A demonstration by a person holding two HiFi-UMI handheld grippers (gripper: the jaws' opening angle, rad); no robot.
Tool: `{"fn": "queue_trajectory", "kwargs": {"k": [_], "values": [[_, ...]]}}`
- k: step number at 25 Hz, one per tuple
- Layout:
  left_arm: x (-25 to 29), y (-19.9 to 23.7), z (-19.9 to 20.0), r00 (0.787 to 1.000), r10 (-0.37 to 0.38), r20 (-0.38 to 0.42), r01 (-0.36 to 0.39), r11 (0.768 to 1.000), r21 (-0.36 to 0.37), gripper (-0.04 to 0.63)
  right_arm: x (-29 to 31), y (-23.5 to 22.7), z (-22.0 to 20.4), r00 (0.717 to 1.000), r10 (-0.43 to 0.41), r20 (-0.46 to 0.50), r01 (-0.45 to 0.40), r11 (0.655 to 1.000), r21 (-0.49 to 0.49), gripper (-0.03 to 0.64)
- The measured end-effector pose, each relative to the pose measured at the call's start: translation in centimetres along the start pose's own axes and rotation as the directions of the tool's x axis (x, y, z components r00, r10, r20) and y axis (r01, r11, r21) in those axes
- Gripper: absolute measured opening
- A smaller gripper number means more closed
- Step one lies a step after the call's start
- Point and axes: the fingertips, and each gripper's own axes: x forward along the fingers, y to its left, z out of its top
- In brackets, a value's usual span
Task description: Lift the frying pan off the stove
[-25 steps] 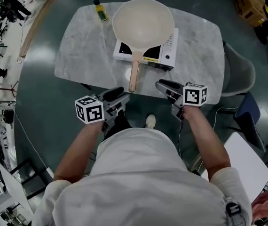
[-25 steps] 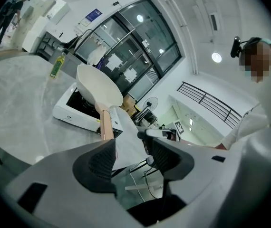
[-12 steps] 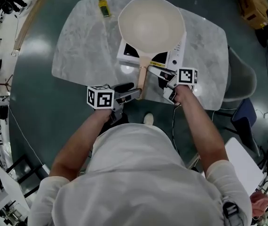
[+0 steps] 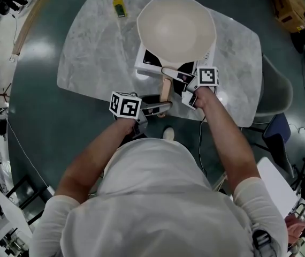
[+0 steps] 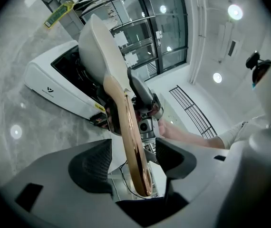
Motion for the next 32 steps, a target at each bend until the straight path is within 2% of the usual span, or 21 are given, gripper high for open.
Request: {"fn": "queue_trajectory", "kwargs": {"k": [2, 5, 9, 13, 15, 18, 19, 21, 27, 32], "values": [[0.3, 0.1, -0.1, 1.0, -0.017, -0.007, 0.017, 1.0, -0.014, 0.278, 0.3, -0.1, 0.1, 1.0, -0.002, -0.007, 0.002, 1.0, 0.003, 0.308], [0.8, 0.6, -0.2, 0.998, -0.052, -0.023, 0.051, 0.998, -0.046, 0.276, 1.5, 0.4, 0.5, 0.999, 0.048, -0.014, -0.048, 0.999, 0.003, 0.302], [1.6, -0.1, -0.3, 0.99, -0.133, -0.046, 0.128, 0.986, -0.103, 0.276, 2.7, 0.1, 0.7, 0.998, 0.065, -0.026, -0.064, 0.998, 0.014, 0.287], [2.3, -0.2, -0.6, 0.983, -0.17, -0.075, 0.159, 0.978, -0.134, 0.266, 3.2, 0.3, 0.7, 0.996, 0.082, -0.031, -0.081, 0.996, 0.024, 0.267], [2.6, -0.2, -0.8, 0.98, -0.183, -0.083, 0.169, 0.974, -0.152, 0.24, 3.4, 0.3, 0.7, 0.996, 0.084, -0.032, -0.083, 0.996, 0.026, 0.236], [3.3, -0.7, -0.7, 0.971, -0.219, -0.091, 0.2, 0.963, -0.179, 0.144, 3.2, 0.1, 0.8, 0.996, 0.081, -0.031, -0.08, 0.996, 0.03, 0.188], [3.5, -0.9, -0.7, 0.969, -0.226, -0.096, 0.206, 0.962, -0.179, 0.109, 3.1, -0.1, 0.8, 0.997, 0.074, -0.031, -0.073, 0.997, 0.031, 0.16], [3.6, -1.1, -0.7, 0.969, -0.225, -0.106, 0.206, 0.965, -0.163, 0.075, 3.2, -0.3, 0.8, 0.997, 0.068, -0.033, -0.067, 0.997, 0.035, 0.147], [3.3, -1.6, -0.8, 0.97, -0.214, -0.113, 0.197, 0.969, -0.149, 0.069, 3.4, 0.1, 0.7, 0.998, 0.062, -0.017, -0.061, 0.997, 0.048, 0.153], [2.9, -2.7, 0.5, 0.968, -0.236, -0.088, 0.222, 0.965, -0.139, 0.075, 3.4, 0.7, 1.7, 0.996, 0.087, 0.022, -0.089, 0.994, 0.067, 0.155]]}}
